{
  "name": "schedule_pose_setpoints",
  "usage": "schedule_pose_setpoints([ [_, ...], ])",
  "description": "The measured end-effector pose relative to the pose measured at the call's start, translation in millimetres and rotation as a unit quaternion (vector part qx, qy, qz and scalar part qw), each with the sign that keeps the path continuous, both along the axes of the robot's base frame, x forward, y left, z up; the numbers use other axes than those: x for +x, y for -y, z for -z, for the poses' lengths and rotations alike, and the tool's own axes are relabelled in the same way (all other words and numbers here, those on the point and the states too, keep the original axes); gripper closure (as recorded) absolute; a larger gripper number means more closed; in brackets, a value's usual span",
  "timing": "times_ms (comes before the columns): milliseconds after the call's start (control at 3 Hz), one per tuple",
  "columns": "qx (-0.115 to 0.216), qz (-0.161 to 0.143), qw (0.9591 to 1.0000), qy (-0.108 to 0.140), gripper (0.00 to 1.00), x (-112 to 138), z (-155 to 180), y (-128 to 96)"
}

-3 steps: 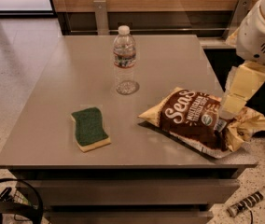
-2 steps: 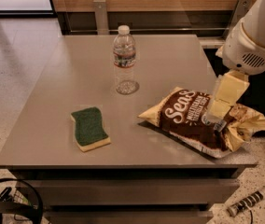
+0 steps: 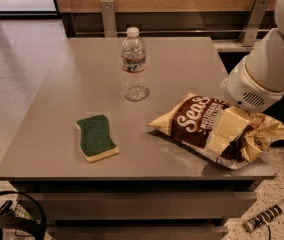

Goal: Pick brown chip bag

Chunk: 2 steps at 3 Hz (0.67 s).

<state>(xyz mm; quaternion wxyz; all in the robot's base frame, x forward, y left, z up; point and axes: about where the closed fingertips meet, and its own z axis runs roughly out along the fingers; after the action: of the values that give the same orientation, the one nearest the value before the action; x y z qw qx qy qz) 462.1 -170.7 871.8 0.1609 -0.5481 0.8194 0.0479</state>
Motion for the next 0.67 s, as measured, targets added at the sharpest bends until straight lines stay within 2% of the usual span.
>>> schedule_pose_setpoints([
  [333, 0.002, -0.008, 0.9993, -0.036, 0.00, -21.4, 24.9, -15.3],
  [667, 0.001, -0.010, 0.9991, -0.042, 0.20, -24.6, 29.4, -17.6],
])
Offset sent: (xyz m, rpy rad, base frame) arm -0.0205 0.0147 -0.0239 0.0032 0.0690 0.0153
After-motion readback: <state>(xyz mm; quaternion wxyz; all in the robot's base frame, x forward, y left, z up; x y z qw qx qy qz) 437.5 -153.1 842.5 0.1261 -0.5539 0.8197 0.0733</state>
